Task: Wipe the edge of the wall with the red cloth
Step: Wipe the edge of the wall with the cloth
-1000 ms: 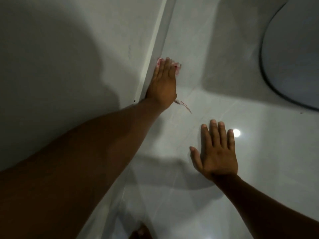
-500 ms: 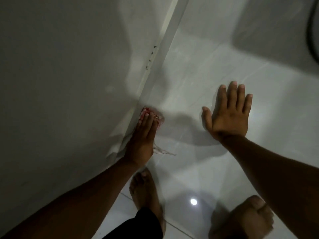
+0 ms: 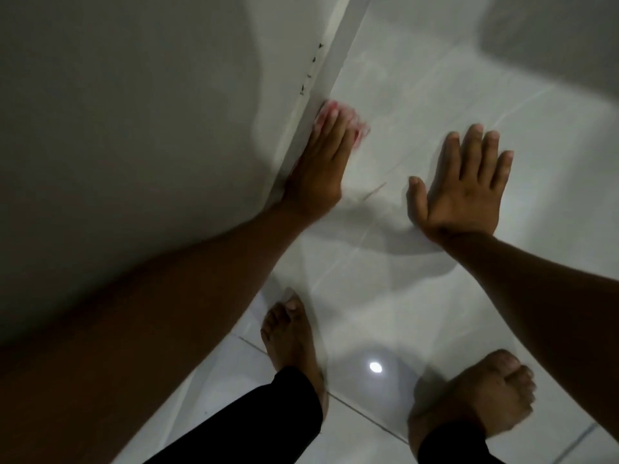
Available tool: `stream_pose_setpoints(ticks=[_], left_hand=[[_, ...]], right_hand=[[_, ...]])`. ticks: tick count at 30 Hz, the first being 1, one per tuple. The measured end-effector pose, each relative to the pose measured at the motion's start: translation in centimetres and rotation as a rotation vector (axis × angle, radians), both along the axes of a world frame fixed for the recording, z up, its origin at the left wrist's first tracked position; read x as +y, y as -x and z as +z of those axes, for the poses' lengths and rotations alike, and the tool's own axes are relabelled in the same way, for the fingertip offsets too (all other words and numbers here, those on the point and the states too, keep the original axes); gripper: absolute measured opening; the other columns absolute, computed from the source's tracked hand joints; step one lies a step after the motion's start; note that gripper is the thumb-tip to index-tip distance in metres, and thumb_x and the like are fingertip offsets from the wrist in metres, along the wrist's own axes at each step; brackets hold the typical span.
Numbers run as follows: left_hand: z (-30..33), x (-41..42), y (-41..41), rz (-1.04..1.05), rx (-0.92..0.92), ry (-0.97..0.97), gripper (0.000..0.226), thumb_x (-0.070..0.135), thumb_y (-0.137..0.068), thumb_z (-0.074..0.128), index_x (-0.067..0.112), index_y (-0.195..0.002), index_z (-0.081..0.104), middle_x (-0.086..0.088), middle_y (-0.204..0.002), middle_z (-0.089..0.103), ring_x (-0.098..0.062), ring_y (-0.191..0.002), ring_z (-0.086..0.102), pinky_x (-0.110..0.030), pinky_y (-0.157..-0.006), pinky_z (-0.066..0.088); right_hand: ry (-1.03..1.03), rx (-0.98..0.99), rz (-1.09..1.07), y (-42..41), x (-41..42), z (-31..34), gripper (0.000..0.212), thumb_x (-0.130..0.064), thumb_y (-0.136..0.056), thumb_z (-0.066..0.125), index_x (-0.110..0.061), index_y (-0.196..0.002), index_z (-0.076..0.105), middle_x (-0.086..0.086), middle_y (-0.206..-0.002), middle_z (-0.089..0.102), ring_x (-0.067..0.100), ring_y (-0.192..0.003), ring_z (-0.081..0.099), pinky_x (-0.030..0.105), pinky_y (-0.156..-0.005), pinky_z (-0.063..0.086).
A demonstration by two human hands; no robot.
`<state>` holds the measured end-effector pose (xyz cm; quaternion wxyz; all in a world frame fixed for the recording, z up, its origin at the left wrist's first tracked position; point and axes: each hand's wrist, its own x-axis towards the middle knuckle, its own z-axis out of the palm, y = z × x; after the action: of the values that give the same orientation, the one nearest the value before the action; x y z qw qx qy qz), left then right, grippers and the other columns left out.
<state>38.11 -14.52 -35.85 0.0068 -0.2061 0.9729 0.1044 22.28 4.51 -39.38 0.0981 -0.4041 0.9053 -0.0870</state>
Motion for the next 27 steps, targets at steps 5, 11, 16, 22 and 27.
stream_pose_setpoints(ticks=[5, 11, 16, 22, 27], left_hand=[[0.3, 6.0, -9.9, 0.125, -0.208, -0.014, 0.091, -0.004, -0.077, 0.057, 0.000, -0.156, 0.013, -0.026, -0.164, 0.017, -0.040, -0.152, 0.004, -0.048, -0.127, 0.004], [0.5, 2.4, -3.7, 0.058, -0.159, -0.069, 0.064, -0.002, -0.087, 0.040, -0.006, -0.150, 0.032, -0.029, -0.159, 0.029, -0.047, -0.150, 0.019, -0.056, -0.124, 0.022], [-0.6, -3.1, 8.6, 0.066, 0.003, 0.000, 0.061, -0.007, -0.091, 0.031, -0.003, -0.152, 0.031, -0.025, -0.160, 0.029, -0.045, -0.150, 0.020, -0.053, -0.126, 0.018], [-0.7, -0.4, 4.4, 0.153, -0.026, -0.005, 0.063, 0.001, -0.092, 0.028, 0.000, -0.155, 0.023, -0.022, -0.164, 0.022, -0.038, -0.154, 0.013, -0.050, -0.126, 0.016], [0.5, 4.9, -6.2, 0.163, -0.217, -0.004, 0.070, 0.013, -0.093, 0.048, 0.002, -0.156, 0.019, -0.021, -0.165, 0.020, -0.036, -0.155, 0.010, -0.048, -0.128, 0.011]], right_hand=[[-0.004, -0.004, 0.003, -0.1, 0.1, -0.1, 0.087, -0.061, -0.099, 0.034, -0.006, -0.163, 0.016, 0.027, -0.170, 0.009, 0.045, -0.157, 0.004, 0.060, -0.126, -0.001], [0.013, 0.012, -0.005, -0.1, 0.0, -0.4, 0.087, -0.061, -0.098, 0.034, -0.006, -0.163, 0.017, 0.026, -0.170, 0.011, 0.045, -0.157, 0.005, 0.059, -0.126, -0.001], [0.010, 0.036, -0.009, 0.0, 0.1, -0.9, 0.087, -0.063, -0.098, 0.033, -0.008, -0.163, 0.018, 0.024, -0.170, 0.012, 0.043, -0.158, 0.006, 0.055, -0.127, -0.005], [0.021, 0.034, -0.007, -0.1, 0.3, -1.2, 0.087, -0.065, -0.098, 0.030, -0.009, -0.163, 0.018, 0.022, -0.171, 0.012, 0.041, -0.158, 0.005, 0.054, -0.127, -0.005], [0.023, 0.017, -0.017, -0.2, 0.3, -1.0, 0.086, -0.064, -0.098, 0.033, -0.008, -0.163, 0.020, 0.023, -0.171, 0.012, 0.042, -0.158, 0.005, 0.057, -0.127, -0.002]])
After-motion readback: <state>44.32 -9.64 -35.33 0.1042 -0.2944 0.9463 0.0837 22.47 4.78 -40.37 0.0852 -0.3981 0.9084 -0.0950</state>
